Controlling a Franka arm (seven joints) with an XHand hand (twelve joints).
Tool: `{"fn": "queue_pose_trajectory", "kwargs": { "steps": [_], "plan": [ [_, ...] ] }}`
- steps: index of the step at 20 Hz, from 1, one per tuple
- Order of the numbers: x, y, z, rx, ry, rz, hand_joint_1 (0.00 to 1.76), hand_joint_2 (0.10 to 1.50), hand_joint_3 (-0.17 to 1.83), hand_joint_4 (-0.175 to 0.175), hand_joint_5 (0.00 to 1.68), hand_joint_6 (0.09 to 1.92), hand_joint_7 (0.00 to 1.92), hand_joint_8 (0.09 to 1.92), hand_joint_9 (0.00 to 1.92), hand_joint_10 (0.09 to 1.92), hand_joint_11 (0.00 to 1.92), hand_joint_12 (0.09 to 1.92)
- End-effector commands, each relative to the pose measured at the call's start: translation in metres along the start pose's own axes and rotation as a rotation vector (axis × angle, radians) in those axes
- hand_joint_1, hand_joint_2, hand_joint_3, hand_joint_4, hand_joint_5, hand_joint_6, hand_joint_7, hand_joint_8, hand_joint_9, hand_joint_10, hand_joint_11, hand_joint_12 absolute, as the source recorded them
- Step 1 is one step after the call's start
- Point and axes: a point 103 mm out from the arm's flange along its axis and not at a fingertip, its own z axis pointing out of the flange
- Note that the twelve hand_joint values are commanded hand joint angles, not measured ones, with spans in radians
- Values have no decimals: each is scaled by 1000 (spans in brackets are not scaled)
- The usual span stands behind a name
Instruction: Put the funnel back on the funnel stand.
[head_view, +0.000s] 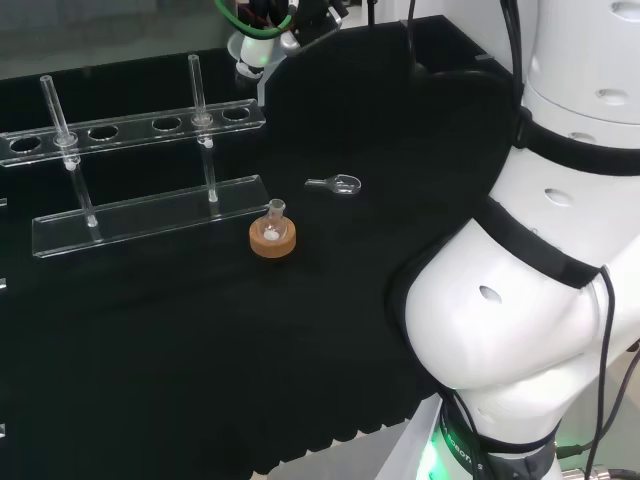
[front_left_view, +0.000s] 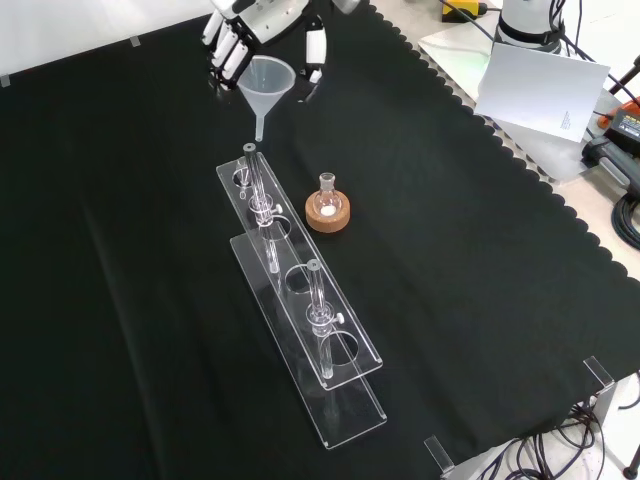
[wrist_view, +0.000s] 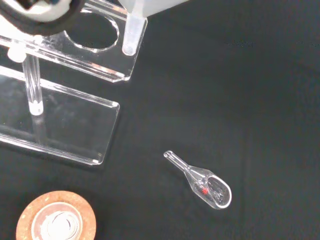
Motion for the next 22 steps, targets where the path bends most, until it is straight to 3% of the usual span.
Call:
{"fn": "queue_pose_trajectory", "kwargs": {
  "steps": [1,8,22],
  "plan": [
    [4,22,0,-8,-1,-27,783,707,516,23,587,589,469,615,827,447,535,1259],
    [9,38,-4,-16,3,-42,786,708,516,22,590,593,474,617,826,449,536,1257],
    [22,61,12,39,12,-68,788,709,515,23,588,598,473,615,824,452,540,1256]
  ]
}}
